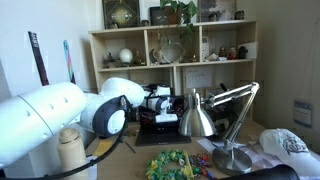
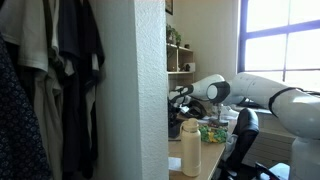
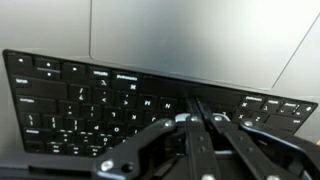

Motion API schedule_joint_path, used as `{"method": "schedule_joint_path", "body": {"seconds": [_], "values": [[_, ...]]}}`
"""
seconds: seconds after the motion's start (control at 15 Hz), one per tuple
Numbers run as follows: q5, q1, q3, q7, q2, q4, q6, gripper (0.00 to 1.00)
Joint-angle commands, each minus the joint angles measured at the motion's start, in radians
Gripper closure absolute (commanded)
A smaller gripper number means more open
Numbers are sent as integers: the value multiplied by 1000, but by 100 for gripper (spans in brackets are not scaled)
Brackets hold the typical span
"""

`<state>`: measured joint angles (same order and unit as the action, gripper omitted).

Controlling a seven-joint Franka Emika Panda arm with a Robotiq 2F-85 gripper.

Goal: Turn on the laptop

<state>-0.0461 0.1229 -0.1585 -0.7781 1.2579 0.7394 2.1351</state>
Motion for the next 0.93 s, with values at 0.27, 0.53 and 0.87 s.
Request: {"method": "schedule_joint_path", "body": {"seconds": [0.27,0.53,0.87], "values": [[2,-9,14,57,-23,-19,-8,94],[16,-17,32,164,-102,20,-23,95],[73,-46,87,263,-268,128,-75,94]]}}
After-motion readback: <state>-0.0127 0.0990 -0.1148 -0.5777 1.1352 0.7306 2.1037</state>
